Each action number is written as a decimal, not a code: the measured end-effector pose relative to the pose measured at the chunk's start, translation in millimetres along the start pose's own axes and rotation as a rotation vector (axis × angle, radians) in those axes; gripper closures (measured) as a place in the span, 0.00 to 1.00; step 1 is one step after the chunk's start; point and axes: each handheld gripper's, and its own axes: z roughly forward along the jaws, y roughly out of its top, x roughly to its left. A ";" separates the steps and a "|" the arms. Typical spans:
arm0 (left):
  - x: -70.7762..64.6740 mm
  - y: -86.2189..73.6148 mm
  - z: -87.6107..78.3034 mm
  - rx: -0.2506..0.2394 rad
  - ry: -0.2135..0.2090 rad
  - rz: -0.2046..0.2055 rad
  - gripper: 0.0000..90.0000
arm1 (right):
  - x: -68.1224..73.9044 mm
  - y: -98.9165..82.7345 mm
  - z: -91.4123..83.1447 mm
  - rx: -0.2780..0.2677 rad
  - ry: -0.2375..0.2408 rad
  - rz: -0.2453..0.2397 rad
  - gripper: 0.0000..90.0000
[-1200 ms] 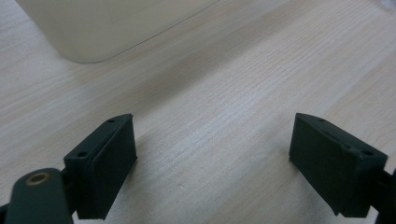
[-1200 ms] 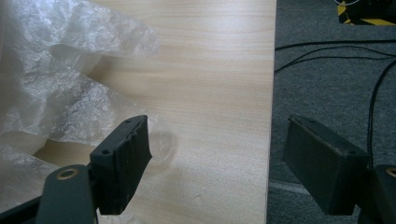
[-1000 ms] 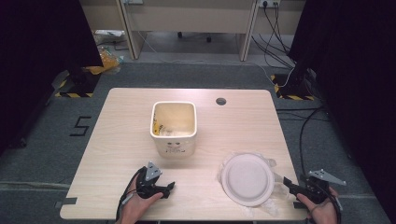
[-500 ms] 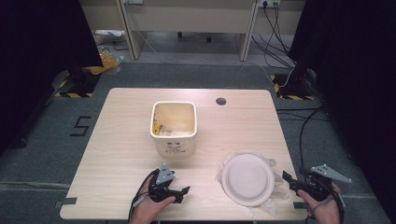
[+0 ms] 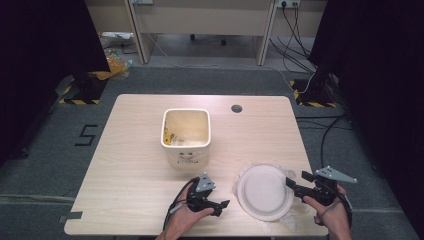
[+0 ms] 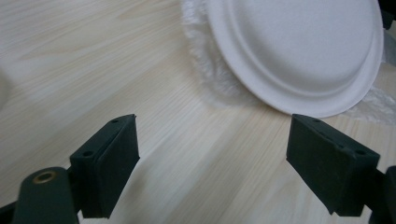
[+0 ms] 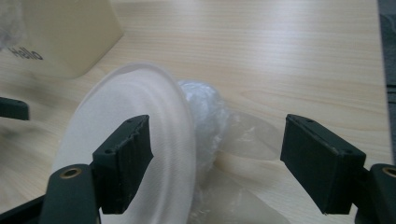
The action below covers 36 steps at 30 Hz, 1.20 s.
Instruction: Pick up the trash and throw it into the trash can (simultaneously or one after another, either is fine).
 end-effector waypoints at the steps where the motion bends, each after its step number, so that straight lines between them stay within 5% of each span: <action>1: -6.0 4.7 8.1 0.002 -0.012 0.014 0.18 | 0.4 0.1 1.2 0.003 0.007 0.003 0.27; 13: -16.1 18.5 38.0 0.023 -0.015 0.042 0.20 | 7.1 2.2 23.9 0.050 0.102 0.017 0.27; 19: -12.3 15.6 45.3 0.036 -0.004 0.037 0.22 | 9.8 -1.7 35.5 0.077 0.174 0.070 0.32; 29: -8.4 6.6 32.9 0.044 0.031 0.060 0.24 | 23.6 1.2 45.6 0.107 0.217 0.076 0.38; 36: 1.1 -10.8 7.1 0.042 0.072 0.053 0.23 | 52.7 -0.4 60.0 0.115 0.268 0.083 0.39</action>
